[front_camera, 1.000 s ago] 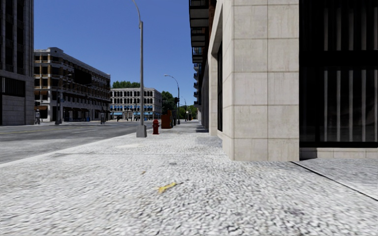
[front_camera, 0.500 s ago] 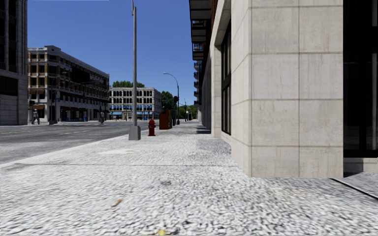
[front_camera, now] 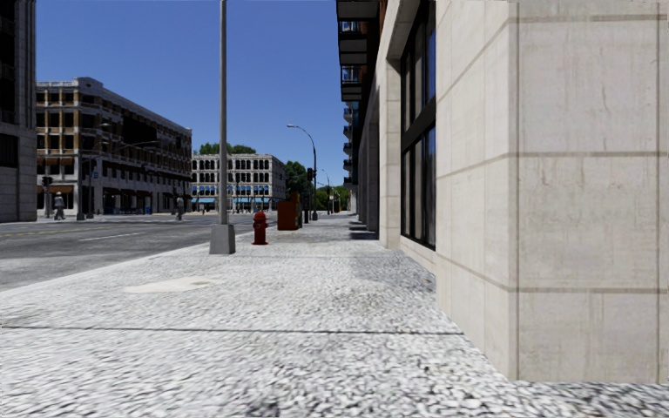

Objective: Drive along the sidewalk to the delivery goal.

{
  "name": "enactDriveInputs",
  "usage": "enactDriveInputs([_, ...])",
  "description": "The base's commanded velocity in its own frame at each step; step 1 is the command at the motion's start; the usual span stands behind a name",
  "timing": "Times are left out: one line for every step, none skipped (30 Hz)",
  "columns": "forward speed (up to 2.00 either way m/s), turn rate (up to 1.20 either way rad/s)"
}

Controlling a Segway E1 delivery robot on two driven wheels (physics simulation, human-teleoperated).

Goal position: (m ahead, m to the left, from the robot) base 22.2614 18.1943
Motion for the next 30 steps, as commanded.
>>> enactDriveInputs([2.00,0.00])
enactDriveInputs([2.00,0.00])
enactDriveInputs([2.00,0.00])
enactDriveInputs([2.00,0.00])
enactDriveInputs([2.00,0.00])
enactDriveInputs([2.00,0.00])
enactDriveInputs([2.00,0.00])
enactDriveInputs([2.00,0.00])
enactDriveInputs([2.00,0.00])
enactDriveInputs([2.00,0.00])
enactDriveInputs([2.00,0.00])
enactDriveInputs([2.00,0.00])
enactDriveInputs([2.00,0.00])
enactDriveInputs([2.00,0.00])
enactDriveInputs([2.00,0.00])
enactDriveInputs([2.00,0.00])
enactDriveInputs([2.00,0.00])
enactDriveInputs([2.00,0.00])
enactDriveInputs([2.00,0.00])
enactDriveInputs([2.00,0.00])
enactDriveInputs([2.00,0.00])
enactDriveInputs([2.00,-0.04])
enactDriveInputs([2.00,-0.07])
enactDriveInputs([2.00,-0.08])
enactDriveInputs([2.00,-0.08])
enactDriveInputs([2.00,-0.10])
enactDriveInputs([2.00,-0.14])
enactDriveInputs([2.00,-0.16])
enactDriveInputs([2.00,-0.16])
enactDriveInputs([2.00,-0.16])
